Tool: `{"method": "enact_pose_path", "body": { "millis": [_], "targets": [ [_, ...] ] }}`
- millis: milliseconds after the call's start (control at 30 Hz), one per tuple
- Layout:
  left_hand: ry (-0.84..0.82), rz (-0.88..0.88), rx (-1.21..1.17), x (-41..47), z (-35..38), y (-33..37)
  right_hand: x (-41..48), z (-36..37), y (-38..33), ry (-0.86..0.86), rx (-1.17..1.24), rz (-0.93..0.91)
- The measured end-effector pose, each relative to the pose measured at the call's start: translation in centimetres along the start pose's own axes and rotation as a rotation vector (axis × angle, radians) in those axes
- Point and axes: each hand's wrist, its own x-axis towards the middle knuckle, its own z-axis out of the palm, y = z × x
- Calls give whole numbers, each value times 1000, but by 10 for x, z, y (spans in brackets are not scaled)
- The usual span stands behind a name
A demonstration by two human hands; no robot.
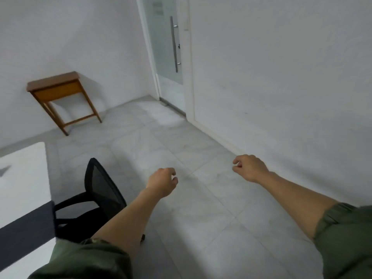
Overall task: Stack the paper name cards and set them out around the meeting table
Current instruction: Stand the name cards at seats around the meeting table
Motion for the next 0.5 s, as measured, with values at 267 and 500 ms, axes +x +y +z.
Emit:
{"method": "enact_pose_path", "body": {
  "millis": [267,500],
  "targets": [
    [26,-255,-54,108,-42,-79,190,13,-107,-152,-28,-244],
    [39,-399,-69,231,-72,-182,346,55,-217,-233,-49,-386]
  ]
}}
